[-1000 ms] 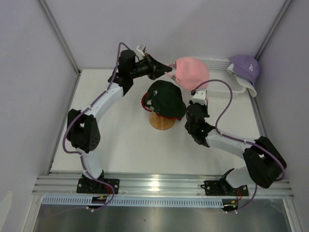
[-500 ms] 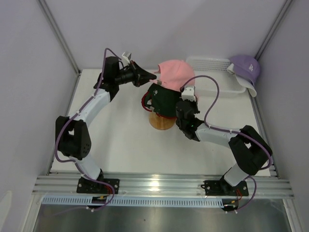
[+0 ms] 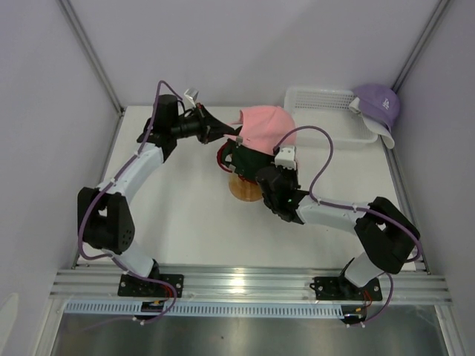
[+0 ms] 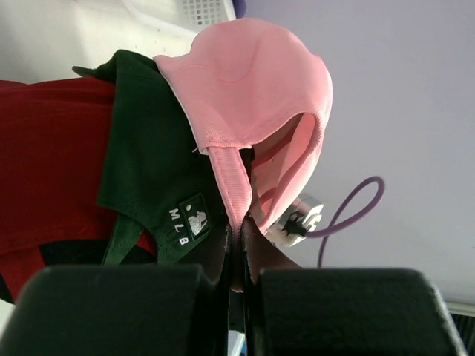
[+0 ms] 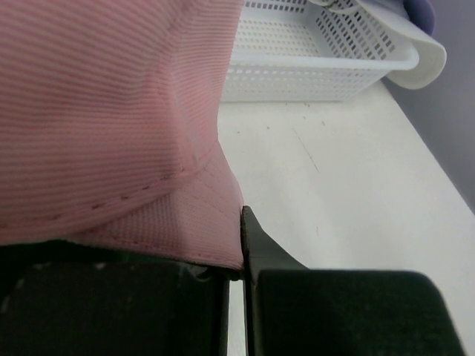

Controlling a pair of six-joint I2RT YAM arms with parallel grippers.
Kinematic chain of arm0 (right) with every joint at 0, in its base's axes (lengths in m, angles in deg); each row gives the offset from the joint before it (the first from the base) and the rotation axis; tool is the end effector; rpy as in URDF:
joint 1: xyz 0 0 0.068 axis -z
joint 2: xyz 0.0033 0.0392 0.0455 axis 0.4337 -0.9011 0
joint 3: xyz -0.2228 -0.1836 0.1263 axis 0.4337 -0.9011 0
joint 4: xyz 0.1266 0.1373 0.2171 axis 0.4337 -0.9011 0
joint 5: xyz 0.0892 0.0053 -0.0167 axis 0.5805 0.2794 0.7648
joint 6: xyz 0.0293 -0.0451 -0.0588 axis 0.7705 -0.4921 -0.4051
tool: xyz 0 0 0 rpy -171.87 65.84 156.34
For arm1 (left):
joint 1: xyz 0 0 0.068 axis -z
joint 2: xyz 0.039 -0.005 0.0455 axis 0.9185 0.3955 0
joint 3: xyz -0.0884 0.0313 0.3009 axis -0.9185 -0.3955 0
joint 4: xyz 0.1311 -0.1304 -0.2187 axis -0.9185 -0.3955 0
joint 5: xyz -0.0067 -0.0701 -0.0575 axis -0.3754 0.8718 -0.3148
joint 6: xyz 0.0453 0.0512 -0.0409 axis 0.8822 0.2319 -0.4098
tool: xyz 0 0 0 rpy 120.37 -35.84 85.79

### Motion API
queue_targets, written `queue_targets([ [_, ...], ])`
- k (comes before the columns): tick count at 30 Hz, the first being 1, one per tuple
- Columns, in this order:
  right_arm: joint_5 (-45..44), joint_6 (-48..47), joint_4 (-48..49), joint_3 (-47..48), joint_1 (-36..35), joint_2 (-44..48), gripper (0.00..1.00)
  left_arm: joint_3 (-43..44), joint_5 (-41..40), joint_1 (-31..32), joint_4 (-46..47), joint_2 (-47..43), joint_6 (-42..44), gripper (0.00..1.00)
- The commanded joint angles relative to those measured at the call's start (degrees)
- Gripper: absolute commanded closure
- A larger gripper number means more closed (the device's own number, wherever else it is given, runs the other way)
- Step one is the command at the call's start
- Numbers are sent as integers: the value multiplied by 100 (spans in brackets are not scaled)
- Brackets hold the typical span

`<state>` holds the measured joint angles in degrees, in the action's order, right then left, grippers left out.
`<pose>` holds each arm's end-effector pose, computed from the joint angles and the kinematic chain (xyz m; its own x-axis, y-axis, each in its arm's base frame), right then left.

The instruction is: Stack the hats

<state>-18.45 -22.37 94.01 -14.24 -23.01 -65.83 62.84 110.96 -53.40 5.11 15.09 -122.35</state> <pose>0.2806 0.2222 0.2441 -0.2521 -0.2202 -0.9423 0.3256 0.8977 -0.2969 0.4058 -0.1472 0.3616 -0.8778 -0.4179 -0.2343 0.1080 0.3038 -0.9466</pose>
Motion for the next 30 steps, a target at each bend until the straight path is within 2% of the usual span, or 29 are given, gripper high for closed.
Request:
queue_targets([
  [1,-1488,2315,-2270,101,195,272,100,18,-383,-451,-298,-622,692,99],
  [3,-1549,2965,-2949,172,186,228,100,-114,-497,-460,-386,-701,877,99],
  [7,-1558,3214,-3187,277,81,-113,100,-395,-620,-451,-483,-754,1053,99],
  [9,-1602,3687,-3870,409,-16,-298,100,-597,-611,-451,-483,-806,1106,99],
  [11,-1690,5020,-5213,733,-103,-597,97,-764,-603,-451,-448,-876,1203,99],
  [12,-1751,5652,-5836,891,-156,-711,92,-843,-603,-451,-483,-938,1264,99],
  [13,-1830,7112,-7226,1197,-200,-843,78,-853,-611,-451,-536,-964,1430,99],
  [14,-1979,8005,-8049,1383,-322,-1149,68,-861,-620,-451,-667,-982,1501,99],
  [15,-2076,9093,-9110,1594,-402,-1352,50,-870,-638,-451,-712,-1026,1563,99],
  [16,-2251,10165,-10147,1857,-507,-1554,43,-879,-629,-460,-747,-1035,1659,99],
  [17,-2453,9750,-10184,1938,-612,-1678,38,-870,-629,-451,-765,-1044,1677,99],
  [19,-2464,9518,-10175,2192,-885,-1732,33,-879,-594,-460,-774,-1009,1686,99],
  [23,-2613,8701,-10175,2965,-1097,-1706,29,-879,-480,-451,-730,-912,1660,99],
  [26,-2604,8471,-10175,3028,-1088,-1224,15,-914,-392,-451,-659,-903,1660,99],
  [27,-2587,8349,-10167,3063,-1097,-900,2,-905,-374,-451,-633,-903,1669,99],
  [30,-2420,8094,-10175,3379,-1027,-389,1,-914,-269,-442,-694,-895,1756,99],
])
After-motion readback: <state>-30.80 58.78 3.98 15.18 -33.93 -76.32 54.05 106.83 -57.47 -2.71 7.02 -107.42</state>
